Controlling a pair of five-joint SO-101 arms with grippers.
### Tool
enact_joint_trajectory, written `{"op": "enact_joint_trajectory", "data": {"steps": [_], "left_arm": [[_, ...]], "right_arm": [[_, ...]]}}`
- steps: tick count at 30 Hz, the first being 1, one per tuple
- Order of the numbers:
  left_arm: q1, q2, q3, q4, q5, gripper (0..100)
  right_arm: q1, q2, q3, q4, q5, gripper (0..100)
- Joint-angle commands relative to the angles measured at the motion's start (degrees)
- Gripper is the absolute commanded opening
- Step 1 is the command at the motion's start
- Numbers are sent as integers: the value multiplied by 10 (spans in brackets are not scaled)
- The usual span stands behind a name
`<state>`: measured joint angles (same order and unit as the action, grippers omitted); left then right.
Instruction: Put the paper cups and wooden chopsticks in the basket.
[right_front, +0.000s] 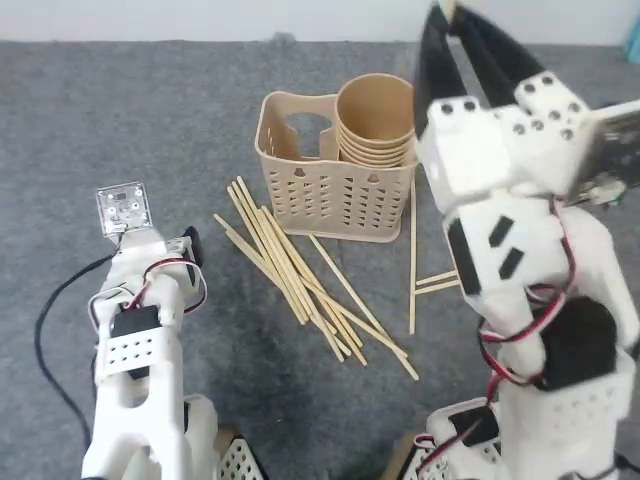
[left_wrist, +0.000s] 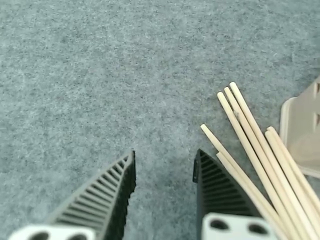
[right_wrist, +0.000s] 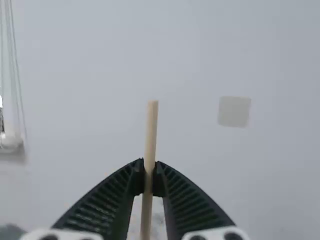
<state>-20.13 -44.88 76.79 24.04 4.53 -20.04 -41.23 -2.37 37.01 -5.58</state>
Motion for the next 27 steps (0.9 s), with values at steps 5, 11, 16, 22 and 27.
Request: {"op": "enact_joint_trajectory", "data": {"steps": [5,11,16,22,27], "left_arm": [[-6,-12,-7,-18,5,184],[-5,-12,-8,-18,5,184],[-5,-12,-7,-31,5,184],[-5,-12,-6,-36,7,184],[-5,-12,-6,-36,6,184]], "right_arm": [[-6,128,-20,-151,-92,8],[-10,201,-22,-222,-110,8],[-10,242,-20,-231,-111,8],[-10,284,18,-236,-128,35],[-9,299,28,-233,-195,157]]}}
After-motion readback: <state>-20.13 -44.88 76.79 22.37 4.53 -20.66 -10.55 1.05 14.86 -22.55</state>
